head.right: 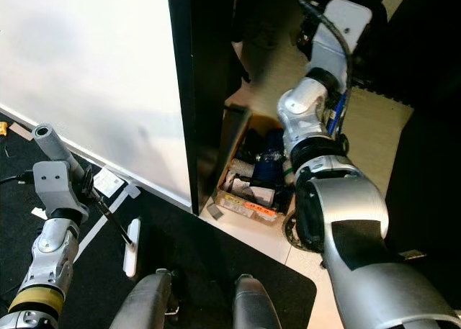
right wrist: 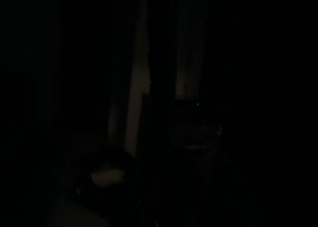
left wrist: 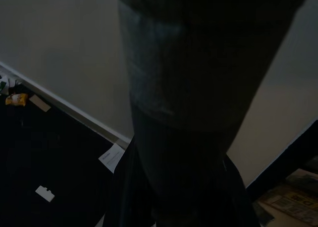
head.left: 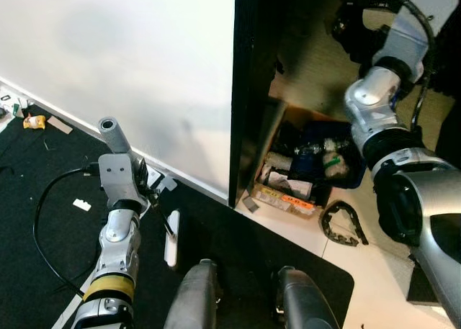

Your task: Sweep floor

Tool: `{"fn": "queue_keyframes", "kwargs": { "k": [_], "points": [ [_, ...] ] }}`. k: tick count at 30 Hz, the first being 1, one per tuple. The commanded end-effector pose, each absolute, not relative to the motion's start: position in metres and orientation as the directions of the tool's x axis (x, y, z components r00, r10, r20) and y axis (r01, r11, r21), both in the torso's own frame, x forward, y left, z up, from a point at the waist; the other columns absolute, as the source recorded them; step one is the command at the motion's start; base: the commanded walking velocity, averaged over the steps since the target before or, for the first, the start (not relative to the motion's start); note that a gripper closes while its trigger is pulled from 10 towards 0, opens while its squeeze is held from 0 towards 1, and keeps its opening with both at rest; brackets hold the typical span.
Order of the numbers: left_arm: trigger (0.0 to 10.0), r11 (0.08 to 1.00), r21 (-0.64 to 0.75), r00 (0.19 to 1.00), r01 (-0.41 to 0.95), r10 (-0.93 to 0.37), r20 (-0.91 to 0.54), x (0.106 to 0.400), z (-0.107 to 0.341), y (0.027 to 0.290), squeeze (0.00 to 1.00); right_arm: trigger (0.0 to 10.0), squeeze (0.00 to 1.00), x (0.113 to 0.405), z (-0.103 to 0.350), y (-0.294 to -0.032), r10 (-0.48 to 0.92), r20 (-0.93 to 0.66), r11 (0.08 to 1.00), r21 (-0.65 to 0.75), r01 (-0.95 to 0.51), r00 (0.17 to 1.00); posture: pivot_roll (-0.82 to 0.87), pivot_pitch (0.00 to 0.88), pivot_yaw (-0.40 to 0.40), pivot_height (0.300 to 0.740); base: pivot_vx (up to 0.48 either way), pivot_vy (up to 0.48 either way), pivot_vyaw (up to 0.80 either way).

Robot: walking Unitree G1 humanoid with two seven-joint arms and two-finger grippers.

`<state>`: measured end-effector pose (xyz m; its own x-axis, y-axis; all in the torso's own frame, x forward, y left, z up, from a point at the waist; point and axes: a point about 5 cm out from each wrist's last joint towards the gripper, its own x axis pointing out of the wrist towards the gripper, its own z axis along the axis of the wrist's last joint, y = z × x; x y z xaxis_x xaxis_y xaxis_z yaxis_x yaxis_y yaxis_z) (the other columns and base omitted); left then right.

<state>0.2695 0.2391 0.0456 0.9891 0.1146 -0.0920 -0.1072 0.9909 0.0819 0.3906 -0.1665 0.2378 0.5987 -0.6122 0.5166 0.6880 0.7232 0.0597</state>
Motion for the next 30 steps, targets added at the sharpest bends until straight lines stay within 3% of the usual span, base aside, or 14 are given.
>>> {"fn": "queue_keyframes", "kwargs": {
  "k": [1,5,9,12,30],
  "points": [
    [10.0,0.988,0.099,0.991,-0.115,0.121,-0.063,0.271,0.053,0.244,0.0,10.0,0.0,0.388,0.246,-0.162,-0.58,0.584,0.737,0.078,0.672,0.568,0.07,0.122,-0.066,0.74,0.0,0.0,0.0],
    [10.0,0.988,0.101,0.991,-0.115,0.122,-0.062,0.271,0.053,0.244,0.0,10.0,0.0,0.38,0.233,-0.131,-0.444,0.684,0.792,-0.002,0.61,0.579,0.07,0.124,-0.07,0.74,0.0,0.0,0.0],
    [10.0,0.988,0.101,0.991,-0.115,0.122,-0.062,0.271,0.053,0.244,0.0,10.0,0.0,0.378,0.229,-0.123,-0.405,0.707,0.805,-0.025,0.593,0.579,0.07,0.124,-0.07,0.74,0.0,0.0,0.0],
    [10.0,0.988,0.101,0.991,-0.115,0.122,-0.062,0.271,0.053,0.244,0.0,10.0,0.0,0.366,0.217,-0.095,-0.221,0.82,0.821,-0.136,0.554,0.528,0.07,0.125,-0.069,0.74,0.0,0.0,0.0],
    [10.0,0.989,0.097,0.991,-0.115,0.122,-0.063,0.272,0.053,0.244,0.0,10.0,0.0,0.357,0.208,-0.088,-0.085,0.91,0.757,-0.205,0.62,0.405,0.07,0.119,-0.07,0.74,0.0,0.0,0.0]
  ]
}}
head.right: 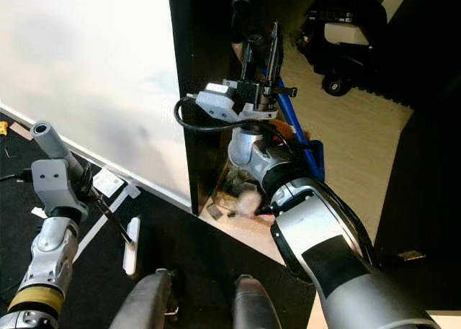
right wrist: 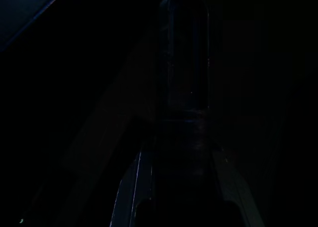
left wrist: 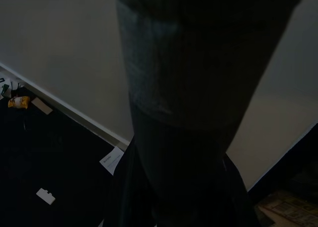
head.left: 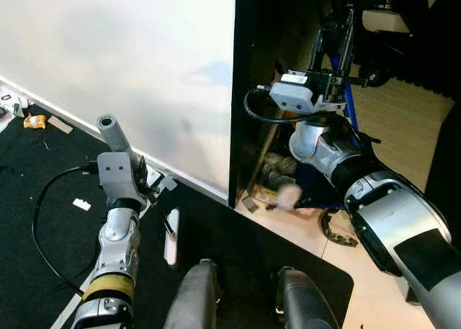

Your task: Sweep floor

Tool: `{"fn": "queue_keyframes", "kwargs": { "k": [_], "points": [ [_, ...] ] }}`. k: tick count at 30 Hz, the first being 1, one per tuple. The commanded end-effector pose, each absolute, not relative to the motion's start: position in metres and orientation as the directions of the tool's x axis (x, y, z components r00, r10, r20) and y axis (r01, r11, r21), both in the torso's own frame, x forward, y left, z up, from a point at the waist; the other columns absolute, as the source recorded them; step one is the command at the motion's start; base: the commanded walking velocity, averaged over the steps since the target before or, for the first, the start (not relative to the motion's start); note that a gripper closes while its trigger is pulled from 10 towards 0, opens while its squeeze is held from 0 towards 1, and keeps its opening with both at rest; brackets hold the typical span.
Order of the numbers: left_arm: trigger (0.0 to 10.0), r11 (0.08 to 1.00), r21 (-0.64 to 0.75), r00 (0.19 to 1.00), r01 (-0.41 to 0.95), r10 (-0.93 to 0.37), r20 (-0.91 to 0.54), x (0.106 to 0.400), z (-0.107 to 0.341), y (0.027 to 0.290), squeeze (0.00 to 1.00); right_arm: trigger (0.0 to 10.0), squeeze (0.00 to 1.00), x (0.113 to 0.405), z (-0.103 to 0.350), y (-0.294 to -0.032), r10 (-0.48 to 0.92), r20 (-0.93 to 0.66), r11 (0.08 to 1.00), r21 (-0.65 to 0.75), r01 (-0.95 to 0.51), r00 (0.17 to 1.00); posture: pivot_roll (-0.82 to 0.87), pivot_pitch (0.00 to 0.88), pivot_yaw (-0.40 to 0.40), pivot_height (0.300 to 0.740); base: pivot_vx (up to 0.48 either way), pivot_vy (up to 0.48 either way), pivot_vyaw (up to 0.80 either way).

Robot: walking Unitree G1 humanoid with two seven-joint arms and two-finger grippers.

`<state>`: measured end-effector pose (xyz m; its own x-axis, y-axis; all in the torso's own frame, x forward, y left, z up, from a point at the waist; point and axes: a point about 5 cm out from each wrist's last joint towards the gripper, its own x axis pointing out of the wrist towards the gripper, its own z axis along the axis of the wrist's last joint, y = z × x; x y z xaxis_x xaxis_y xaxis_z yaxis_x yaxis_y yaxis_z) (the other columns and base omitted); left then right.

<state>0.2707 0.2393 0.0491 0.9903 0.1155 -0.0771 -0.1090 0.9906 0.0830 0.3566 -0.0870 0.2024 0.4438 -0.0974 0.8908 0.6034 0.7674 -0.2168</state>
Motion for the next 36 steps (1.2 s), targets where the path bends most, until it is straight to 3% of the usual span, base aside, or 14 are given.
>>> {"fn": "queue_keyframes", "kwargs": {
  "k": [1,12,31,33,34,36],
  "points": [
    [10.0,0.989,0.095,0.991,-0.115,0.121,-0.063,0.272,0.053,0.243,0.0,10.0,0.0,0.358,0.207,-0.09,-0.09,0.912,0.738,-0.209,0.641,0.401,0.08,0.117,-0.07,0.74,0.0,0.0,0.0],
    [10.0,0.989,0.09,0.99,-0.12,0.126,-0.062,0.272,0.053,0.244,0.0,10.0,0.0,0.366,0.217,-0.116,-0.198,0.908,0.636,-0.167,0.753,0.369,0.08,0.101,-0.069,0.74,0.0,0.0,0.0],
    [10.0,0.99,0.096,0.992,-0.104,0.111,-0.066,0.276,0.054,0.244,0.0,10.0,0.0,0.367,0.219,-0.123,-0.26,0.894,0.628,-0.132,0.767,0.366,0.08,0.068,-0.06,0.74,0.0,0.0,0.0],
    [10.0,0.99,0.096,0.99,-0.104,0.112,-0.09,0.277,0.051,0.245,0.0,10.0,0.0,0.377,0.221,-0.147,-0.498,0.725,0.62,-0.086,0.78,0.476,0.08,0.041,-0.058,0.74,0.0,0.0,0.0],
    [10.0,0.99,0.096,0.99,-0.104,0.112,-0.09,0.277,0.051,0.245,0.0,10.0,0.0,0.377,0.221,-0.147,-0.498,0.725,0.62,-0.086,0.78,0.476,0.08,0.041,-0.058,0.74,0.0,0.0,0.0],
    [10.0,0.991,0.086,0.989,-0.105,0.113,-0.099,0.277,0.049,0.246,0.0,10.0,0.0,0.384,0.219,-0.169,-0.667,0.517,0.625,-0.003,0.78,0.536,0.07,0.027,-0.053,0.74,0.0,0.0,0.0]
  ]
}}
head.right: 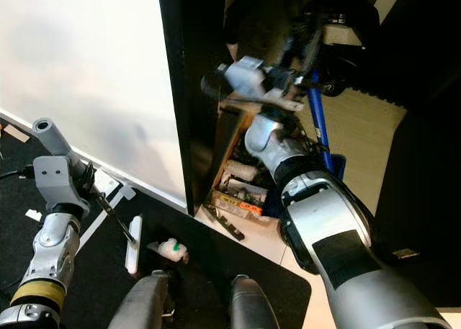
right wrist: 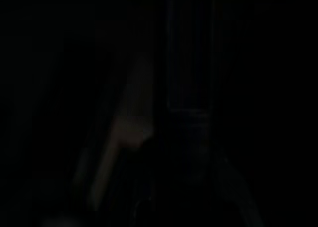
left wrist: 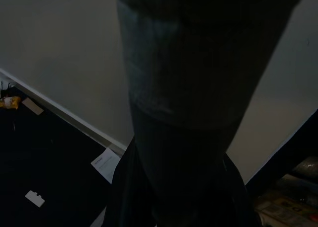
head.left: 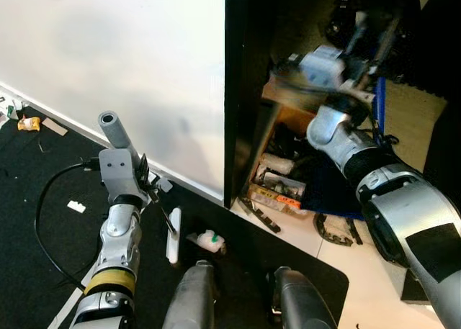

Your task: Sweep floor

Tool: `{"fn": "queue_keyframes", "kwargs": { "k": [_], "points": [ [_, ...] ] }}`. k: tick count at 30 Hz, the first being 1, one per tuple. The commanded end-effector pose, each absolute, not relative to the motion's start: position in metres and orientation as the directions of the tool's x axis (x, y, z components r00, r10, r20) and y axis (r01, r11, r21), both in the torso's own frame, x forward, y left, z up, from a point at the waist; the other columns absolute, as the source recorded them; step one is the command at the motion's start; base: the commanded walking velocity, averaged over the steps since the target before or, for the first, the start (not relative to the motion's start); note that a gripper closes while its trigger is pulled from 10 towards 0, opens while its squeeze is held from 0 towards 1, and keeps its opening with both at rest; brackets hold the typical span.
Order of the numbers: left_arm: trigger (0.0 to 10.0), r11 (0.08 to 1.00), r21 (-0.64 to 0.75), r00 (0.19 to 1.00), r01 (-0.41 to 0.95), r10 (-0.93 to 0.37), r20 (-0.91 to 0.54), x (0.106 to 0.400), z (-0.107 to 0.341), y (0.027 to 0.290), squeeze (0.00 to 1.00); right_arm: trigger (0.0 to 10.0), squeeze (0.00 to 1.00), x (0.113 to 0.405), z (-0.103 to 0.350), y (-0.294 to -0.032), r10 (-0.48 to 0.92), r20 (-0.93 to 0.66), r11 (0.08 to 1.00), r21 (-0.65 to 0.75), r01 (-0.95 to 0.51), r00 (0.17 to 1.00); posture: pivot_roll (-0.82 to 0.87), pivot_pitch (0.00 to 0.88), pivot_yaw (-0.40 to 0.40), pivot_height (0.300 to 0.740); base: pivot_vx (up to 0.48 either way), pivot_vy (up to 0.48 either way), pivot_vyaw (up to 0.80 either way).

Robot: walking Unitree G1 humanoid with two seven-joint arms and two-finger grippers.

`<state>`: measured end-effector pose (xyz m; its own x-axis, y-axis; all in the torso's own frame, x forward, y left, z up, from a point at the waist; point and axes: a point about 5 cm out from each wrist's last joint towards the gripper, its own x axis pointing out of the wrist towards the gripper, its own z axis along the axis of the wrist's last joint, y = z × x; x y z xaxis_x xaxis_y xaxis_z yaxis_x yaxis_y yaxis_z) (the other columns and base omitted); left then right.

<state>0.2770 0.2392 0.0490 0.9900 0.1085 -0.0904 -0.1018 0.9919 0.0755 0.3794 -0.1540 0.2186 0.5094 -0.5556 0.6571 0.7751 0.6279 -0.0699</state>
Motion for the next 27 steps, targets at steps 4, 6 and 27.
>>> {"fn": "queue_keyframes", "kwargs": {
  "k": [4,6,27],
  "points": [
    [10.0,0.992,0.06,0.989,-0.115,0.12,-0.083,0.281,0.053,0.248,0.0,10.0,0.0,0.391,0.231,-0.211,-0.79,0.297,0.591,0.133,0.795,0.537,0.06,0.0,-0.04,0.74,0.0,0.0,0.0],
    [10.0,0.992,0.051,0.989,-0.118,0.122,-0.079,0.285,0.055,0.249,0.0,10.0,0.0,0.391,0.237,-0.235,-0.823,0.2,0.565,0.196,0.801,0.532,0.06,0.0,-0.035,0.74,0.0,0.0,0.0],
    [10.0,0.984,0.174,0.983,-0.032,0.063,-0.171,0.299,0.054,0.255,0.0,10.0,0.0,0.383,0.189,-0.267,-0.236,0.16,0.968,0.126,0.217,0.958,0.03,0.0,0.021,0.74,0.0,0.0,0.0]
  ]
}}
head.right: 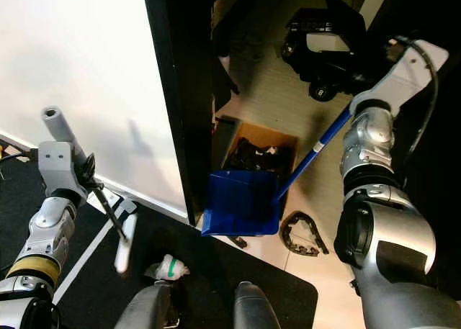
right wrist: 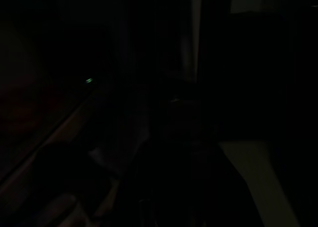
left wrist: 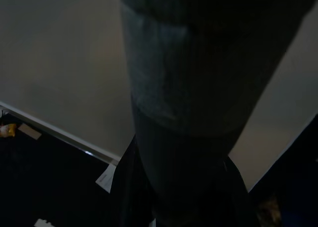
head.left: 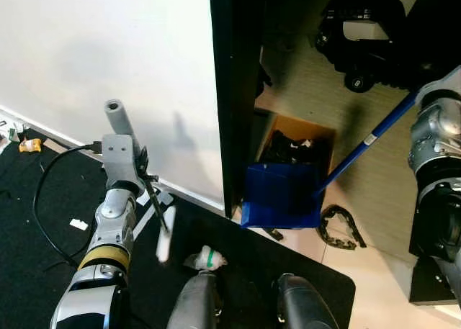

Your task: Sweep floor

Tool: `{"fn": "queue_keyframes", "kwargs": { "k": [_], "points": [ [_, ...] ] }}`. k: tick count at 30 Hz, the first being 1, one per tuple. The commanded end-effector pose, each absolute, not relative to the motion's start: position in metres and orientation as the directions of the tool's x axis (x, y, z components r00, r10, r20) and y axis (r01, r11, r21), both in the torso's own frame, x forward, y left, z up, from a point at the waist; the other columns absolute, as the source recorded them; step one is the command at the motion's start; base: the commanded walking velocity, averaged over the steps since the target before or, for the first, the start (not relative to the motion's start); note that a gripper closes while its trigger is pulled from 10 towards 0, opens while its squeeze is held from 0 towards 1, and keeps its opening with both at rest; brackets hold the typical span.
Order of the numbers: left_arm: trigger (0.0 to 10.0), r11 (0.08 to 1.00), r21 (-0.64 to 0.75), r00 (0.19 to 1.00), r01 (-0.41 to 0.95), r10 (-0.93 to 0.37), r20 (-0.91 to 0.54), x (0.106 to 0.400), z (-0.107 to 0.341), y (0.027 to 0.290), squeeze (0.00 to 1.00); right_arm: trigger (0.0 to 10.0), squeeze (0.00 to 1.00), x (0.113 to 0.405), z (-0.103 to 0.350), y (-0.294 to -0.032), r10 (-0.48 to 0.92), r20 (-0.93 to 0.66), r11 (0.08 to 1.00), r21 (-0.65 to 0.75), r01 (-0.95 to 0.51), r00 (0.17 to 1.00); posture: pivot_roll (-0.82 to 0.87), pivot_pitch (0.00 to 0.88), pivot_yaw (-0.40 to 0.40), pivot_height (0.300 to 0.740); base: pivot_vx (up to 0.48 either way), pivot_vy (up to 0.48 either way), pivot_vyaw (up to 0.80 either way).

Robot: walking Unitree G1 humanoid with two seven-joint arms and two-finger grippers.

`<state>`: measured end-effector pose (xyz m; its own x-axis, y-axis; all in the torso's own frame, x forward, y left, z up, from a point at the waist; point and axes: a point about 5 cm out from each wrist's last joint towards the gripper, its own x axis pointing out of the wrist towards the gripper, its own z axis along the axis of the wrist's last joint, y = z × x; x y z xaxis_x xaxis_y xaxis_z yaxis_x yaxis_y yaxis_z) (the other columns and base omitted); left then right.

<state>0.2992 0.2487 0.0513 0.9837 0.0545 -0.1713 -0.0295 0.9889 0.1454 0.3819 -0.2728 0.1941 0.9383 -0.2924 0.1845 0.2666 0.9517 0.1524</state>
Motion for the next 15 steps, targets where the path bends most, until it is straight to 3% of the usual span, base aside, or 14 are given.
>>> {"fn": "queue_keyframes", "kwargs": {
  "k": [1,3,8,15],
  "points": [
    [10.0,0.984,0.174,0.983,-0.032,0.063,-0.171,0.299,0.054,0.255,0.0,10.0,0.0,0.383,0.189,-0.267,-0.236,0.16,0.968,0.126,0.217,0.958,0.03,0.0,0.021,0.74,0.0,0.0,0.0],
    [10.0,0.984,0.176,0.98,-0.035,0.068,-0.185,0.298,0.051,0.255,0.0,10.0,0.0,0.381,0.168,-0.255,-0.069,0.068,0.997,0.022,0.068,0.995,0.03,0.0,0.022,0.74,0.0,0.0,0.0],
    [10.0,0.988,0.149,0.977,-0.028,0.059,-0.205,0.298,0.046,0.249,0.0,10.0,0.0,0.374,0.142,-0.242,0.134,-0.056,0.99,0.042,-0.131,0.989,0.02,0.0,0.018,0.74,0.0,0.0,0.0],
    [10.0,0.993,0.114,0.97,-0.015,0.042,-0.24,0.296,0.036,0.235,0.0,10.0,0.0,0.358,0.099,-0.226,0.134,-0.167,0.988,0.098,-0.119,0.977,0.02,0.0,0.018,0.74,0.0,0.0,0.0]
  ]
}}
